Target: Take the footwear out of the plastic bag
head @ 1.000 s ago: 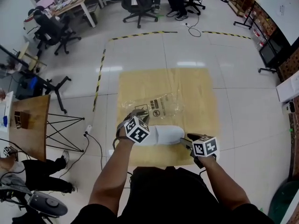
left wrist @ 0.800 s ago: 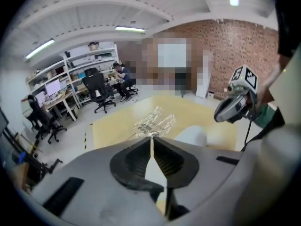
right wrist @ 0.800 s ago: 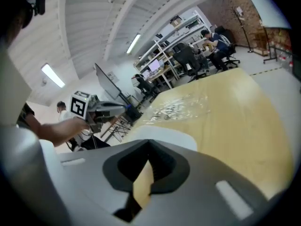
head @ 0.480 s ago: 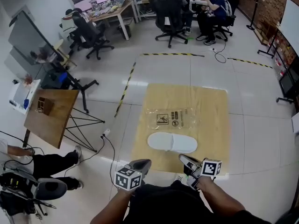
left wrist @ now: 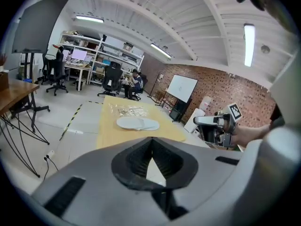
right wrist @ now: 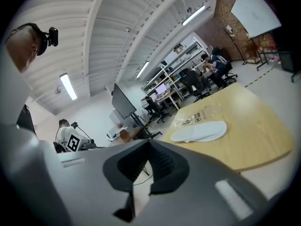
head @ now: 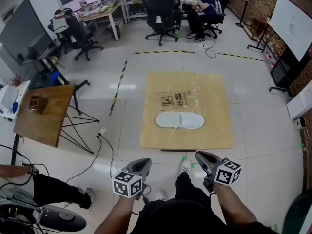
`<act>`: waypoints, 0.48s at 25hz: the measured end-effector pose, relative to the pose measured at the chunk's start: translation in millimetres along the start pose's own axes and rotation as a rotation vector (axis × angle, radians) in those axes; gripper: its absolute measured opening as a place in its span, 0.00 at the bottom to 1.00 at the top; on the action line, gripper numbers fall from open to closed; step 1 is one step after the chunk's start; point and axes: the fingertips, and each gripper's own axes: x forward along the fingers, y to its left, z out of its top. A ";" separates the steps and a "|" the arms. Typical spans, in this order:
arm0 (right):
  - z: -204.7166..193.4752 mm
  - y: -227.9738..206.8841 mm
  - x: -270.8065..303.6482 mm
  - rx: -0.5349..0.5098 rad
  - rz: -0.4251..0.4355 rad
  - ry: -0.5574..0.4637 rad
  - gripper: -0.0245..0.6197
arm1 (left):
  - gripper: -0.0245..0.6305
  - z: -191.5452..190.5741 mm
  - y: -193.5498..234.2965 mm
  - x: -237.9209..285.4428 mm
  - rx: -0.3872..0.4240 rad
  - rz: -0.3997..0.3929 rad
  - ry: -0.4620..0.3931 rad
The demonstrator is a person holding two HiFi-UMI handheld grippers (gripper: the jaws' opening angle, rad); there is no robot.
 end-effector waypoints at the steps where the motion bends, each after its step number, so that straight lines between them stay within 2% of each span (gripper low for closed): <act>1: -10.3 10.0 -11.6 -0.010 -0.022 -0.001 0.04 | 0.05 -9.5 -2.1 -9.8 -0.011 -0.011 0.004; 6: -52.7 45.3 -62.8 -0.059 -0.106 0.033 0.04 | 0.05 -50.6 -29.0 -30.9 -0.076 -0.078 0.053; 8: -58.7 48.9 -75.6 -0.073 -0.143 0.022 0.04 | 0.05 -55.3 -43.7 -34.1 -0.052 -0.110 0.053; 12: -59.6 52.1 -92.1 -0.105 -0.193 0.018 0.04 | 0.05 -48.9 -62.5 -35.8 -0.015 -0.122 0.027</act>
